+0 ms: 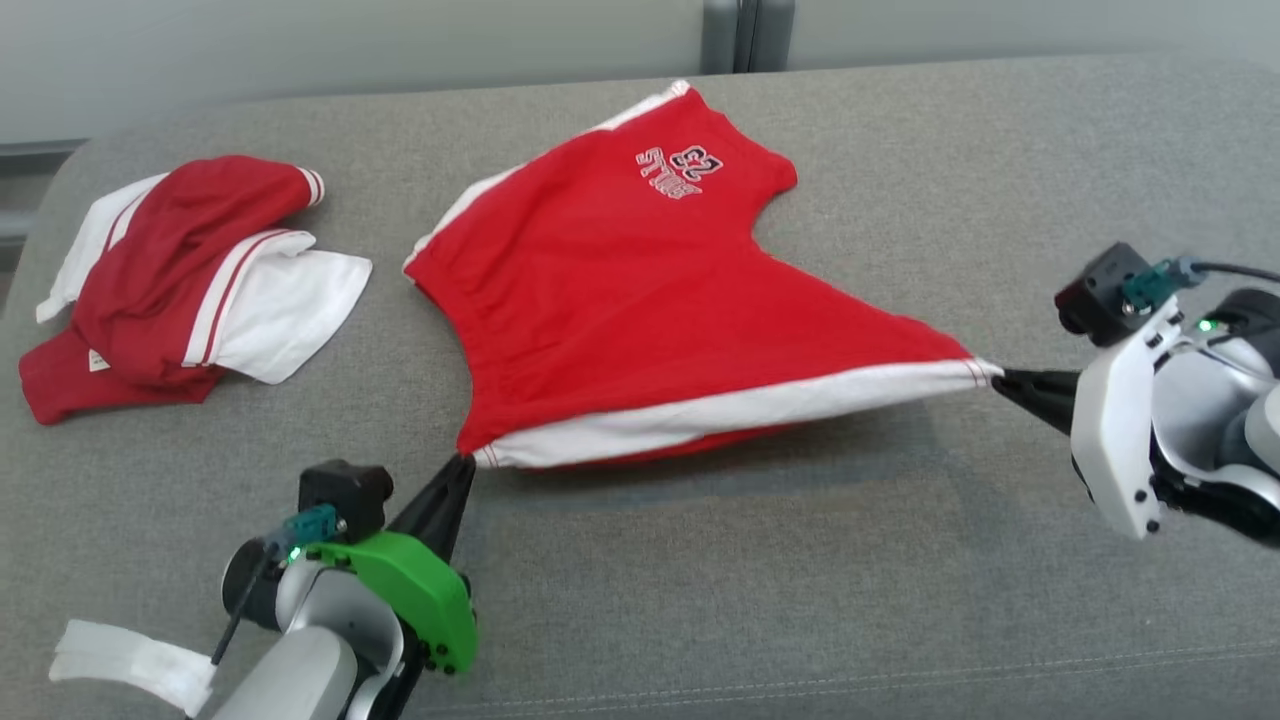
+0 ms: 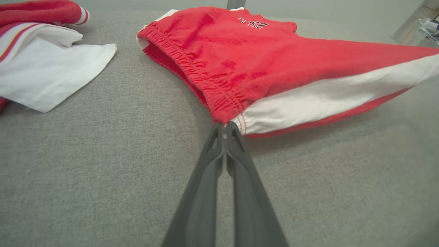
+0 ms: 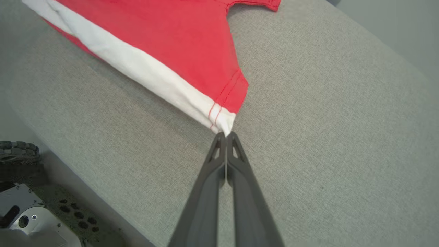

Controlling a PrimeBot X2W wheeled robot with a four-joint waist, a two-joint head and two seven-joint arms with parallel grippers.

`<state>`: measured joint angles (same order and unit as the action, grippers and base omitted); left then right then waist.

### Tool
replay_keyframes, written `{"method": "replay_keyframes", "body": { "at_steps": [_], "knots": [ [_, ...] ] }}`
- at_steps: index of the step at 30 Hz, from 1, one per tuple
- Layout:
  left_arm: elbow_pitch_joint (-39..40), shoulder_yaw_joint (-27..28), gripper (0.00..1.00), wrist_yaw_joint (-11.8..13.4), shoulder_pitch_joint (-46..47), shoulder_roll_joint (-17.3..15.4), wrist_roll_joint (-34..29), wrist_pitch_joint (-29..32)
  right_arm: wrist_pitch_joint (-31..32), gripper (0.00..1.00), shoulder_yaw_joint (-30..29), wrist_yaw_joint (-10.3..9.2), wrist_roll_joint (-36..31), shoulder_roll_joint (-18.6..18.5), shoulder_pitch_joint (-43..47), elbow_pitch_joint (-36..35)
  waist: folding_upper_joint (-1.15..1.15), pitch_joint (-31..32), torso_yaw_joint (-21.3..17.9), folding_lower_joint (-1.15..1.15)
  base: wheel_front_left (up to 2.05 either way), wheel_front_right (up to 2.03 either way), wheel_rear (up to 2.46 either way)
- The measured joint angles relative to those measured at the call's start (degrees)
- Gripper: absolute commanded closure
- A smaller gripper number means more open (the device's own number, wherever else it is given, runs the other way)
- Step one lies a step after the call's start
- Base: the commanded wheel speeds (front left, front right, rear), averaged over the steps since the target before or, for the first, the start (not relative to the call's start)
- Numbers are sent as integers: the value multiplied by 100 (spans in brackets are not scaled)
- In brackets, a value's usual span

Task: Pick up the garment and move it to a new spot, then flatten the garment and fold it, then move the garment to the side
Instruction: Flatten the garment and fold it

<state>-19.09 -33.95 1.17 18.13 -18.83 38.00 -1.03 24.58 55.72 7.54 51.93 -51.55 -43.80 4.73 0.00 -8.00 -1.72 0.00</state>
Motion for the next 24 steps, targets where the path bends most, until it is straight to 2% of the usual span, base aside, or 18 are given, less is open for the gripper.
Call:
{"method": "replay_keyframes", "body": {
  "at_steps": [4,10,15,18,24],
  "knots": [
    [301,-164,100,92,-323,-170,-92,201,241,100,-175,0,52,-190,509,-231,0,182,14,0,0,0,0],
    [980,-332,100,313,-812,-360,-172,446,592,100,-883,0,134,-453,1525,-703,0,455,35,0,0,0,0],
    [1529,-412,100,511,-1226,-531,-119,737,995,100,-1597,0,71,-506,2319,-1188,0,488,21,0,0,0,0],
    [1798,-409,100,624,-1273,-630,-153,860,1226,100,-2053,-1,-87,-396,2526,-1474,0,405,15,0,0,0,0],
    [2056,-190,100,901,-881,-519,-62,1093,1563,100,-2588,-1,-545,256,2258,-1703,0,156,60,0,0,0,0]
  ]
}}
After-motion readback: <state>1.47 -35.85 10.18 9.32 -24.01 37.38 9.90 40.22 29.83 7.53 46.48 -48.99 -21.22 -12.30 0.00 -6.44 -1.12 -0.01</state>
